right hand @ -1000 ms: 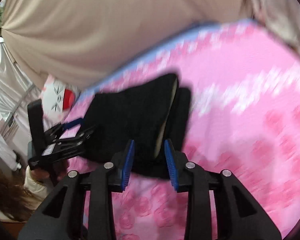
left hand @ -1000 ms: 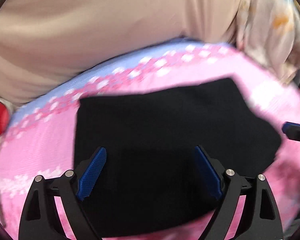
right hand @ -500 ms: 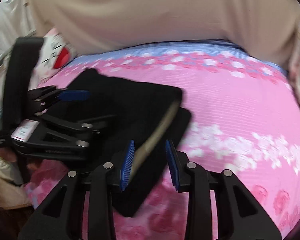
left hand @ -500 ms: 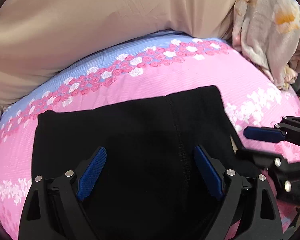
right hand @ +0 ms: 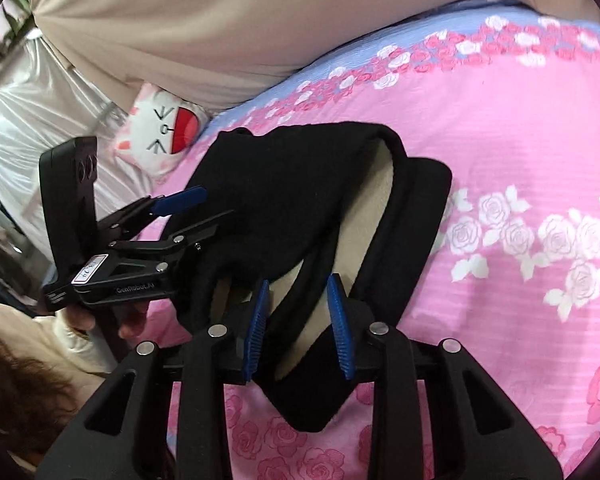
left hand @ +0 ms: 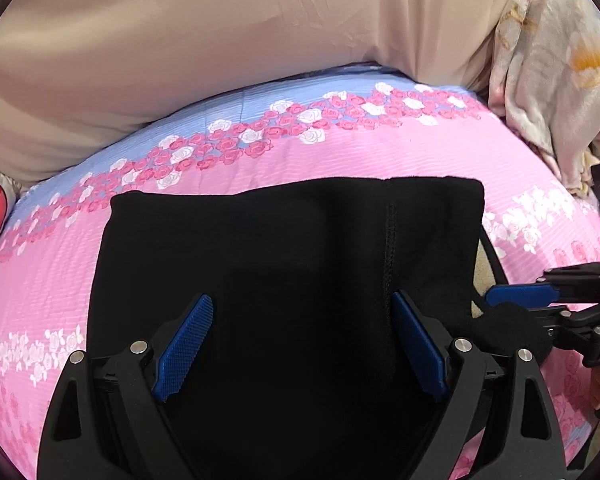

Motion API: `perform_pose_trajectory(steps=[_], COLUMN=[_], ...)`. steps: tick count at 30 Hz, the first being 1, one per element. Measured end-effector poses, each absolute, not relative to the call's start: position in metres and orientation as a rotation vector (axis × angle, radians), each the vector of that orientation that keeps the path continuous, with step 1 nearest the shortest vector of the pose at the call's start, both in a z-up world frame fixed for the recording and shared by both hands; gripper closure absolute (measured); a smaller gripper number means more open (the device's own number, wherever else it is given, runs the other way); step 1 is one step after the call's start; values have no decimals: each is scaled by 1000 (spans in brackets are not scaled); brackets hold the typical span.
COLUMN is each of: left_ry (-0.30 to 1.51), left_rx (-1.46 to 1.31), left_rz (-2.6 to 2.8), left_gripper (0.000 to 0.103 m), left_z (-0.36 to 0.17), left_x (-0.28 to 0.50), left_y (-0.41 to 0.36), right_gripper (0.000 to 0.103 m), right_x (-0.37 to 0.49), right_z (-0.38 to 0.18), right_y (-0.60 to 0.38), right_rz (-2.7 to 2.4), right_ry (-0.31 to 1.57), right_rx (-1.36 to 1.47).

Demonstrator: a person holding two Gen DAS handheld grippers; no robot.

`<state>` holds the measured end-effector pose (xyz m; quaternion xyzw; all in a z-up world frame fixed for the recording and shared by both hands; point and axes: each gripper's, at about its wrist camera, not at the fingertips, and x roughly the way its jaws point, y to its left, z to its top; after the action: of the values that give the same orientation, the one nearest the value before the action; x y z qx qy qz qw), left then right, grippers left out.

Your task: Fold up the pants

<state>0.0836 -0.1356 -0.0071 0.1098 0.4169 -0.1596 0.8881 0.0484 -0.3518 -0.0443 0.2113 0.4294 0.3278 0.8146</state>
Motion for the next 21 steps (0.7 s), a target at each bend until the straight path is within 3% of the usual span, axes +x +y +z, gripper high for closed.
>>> perform_pose_trajectory(steps=[4, 10, 11, 14, 17, 21], left_ry=[850, 830, 812, 811, 837, 712], left_rx=[208, 164, 157, 165, 268, 228], left_rz=[-336, -375, -390, -465, -479, -481], left_gripper=[16, 16, 16, 16, 17, 16], left_z=[-10, -2, 2, -1, -20, 13], left_x=[88, 91, 89, 85, 83, 65], left_y=[-138, -148, -150, -169, -194, -174], right_gripper=[77, 94, 103, 103, 103, 92], right_x=[74, 74, 63, 42, 46, 30], right_z=[-51, -31, -20, -15, -63, -45], right_y=[-345, -341, -351, -382, -405, -398], right_rz=[763, 764, 752, 622, 434, 529], right_ry=[944, 939, 895, 835, 960, 868], right_rx=[488, 449, 470, 453, 508, 595])
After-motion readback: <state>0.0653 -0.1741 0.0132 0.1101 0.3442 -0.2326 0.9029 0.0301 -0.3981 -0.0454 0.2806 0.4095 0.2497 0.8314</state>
